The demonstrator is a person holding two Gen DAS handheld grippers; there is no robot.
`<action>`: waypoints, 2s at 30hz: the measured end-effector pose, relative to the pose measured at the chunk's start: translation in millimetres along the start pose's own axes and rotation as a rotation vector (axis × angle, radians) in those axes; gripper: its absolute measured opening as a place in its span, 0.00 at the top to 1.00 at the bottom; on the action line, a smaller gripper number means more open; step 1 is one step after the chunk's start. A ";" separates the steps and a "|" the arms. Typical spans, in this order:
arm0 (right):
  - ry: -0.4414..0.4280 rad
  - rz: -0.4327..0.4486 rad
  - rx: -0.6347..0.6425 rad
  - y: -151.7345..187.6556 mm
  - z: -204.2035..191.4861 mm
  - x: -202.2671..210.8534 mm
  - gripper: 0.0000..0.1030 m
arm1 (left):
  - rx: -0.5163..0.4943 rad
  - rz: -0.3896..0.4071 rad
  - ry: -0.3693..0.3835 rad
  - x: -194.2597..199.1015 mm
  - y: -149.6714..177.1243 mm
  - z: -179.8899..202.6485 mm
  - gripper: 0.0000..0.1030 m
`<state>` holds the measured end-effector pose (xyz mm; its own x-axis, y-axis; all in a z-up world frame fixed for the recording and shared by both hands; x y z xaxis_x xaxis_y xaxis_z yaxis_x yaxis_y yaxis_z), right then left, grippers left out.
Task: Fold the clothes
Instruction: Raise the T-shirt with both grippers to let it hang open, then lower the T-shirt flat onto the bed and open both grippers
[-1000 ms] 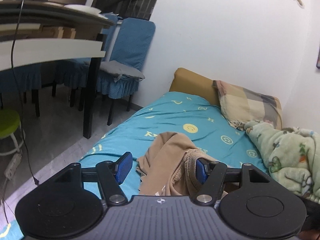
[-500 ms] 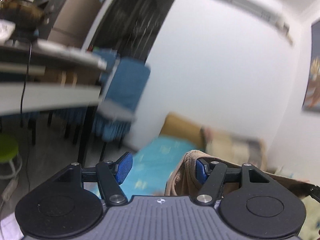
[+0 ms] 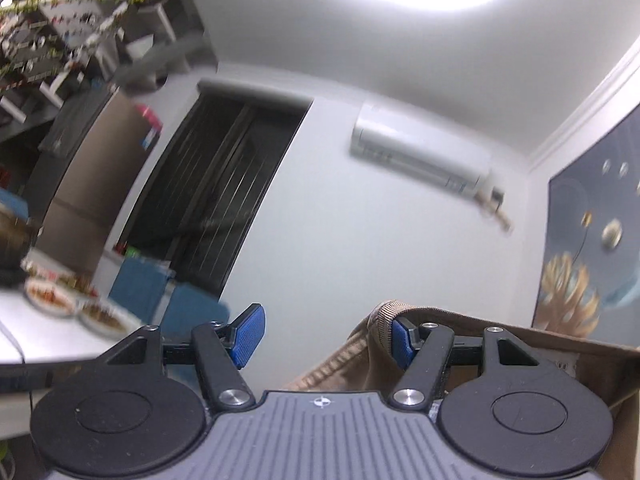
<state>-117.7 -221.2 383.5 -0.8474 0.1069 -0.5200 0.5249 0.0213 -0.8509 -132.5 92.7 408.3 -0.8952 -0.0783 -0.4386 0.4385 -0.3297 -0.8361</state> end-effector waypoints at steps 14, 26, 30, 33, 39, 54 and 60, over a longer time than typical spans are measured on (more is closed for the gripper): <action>0.038 -0.207 0.035 145.7 15.9 -53.9 0.14 | -0.065 -0.166 0.053 -108.2 179.4 -25.9 0.27; 0.138 -0.534 0.070 514.2 23.2 -182.7 0.15 | -0.177 -0.453 -0.009 -312.0 553.1 -124.5 0.25; 0.146 -0.545 0.150 638.2 25.9 -262.3 0.15 | -0.232 -0.495 -0.042 -412.5 663.0 -143.8 0.25; 0.145 -0.602 0.164 718.5 35.0 -307.7 0.15 | -0.242 -0.600 -0.081 -465.6 752.3 -167.9 0.25; 0.113 -0.860 0.124 849.1 50.1 -323.6 0.15 | -0.208 -0.860 -0.165 -485.2 886.7 -227.4 0.22; -0.032 -1.038 -0.123 761.2 51.9 -303.1 0.15 | -0.252 -1.005 0.012 -444.7 793.2 -206.8 0.08; -0.054 -0.932 -0.121 638.8 36.4 -221.7 0.15 | -0.127 -0.871 -0.022 -336.4 687.8 -189.7 0.08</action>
<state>402.5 -267.5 -47.5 -0.9310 -0.0518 0.3612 -0.3645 0.1787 -0.9139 485.2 70.8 -81.7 -0.9165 0.1334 0.3771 -0.3962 -0.1743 -0.9014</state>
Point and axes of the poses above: each gripper's, at about its wrist camera, not at the fingertips, and x roughly against the way its jaws point, z to its right, y to its underside, the point moved 1 cm from there along -x, roughly the way its jaws point, and after that the axes turned 12 degrees about z, right-handed, at the moved point
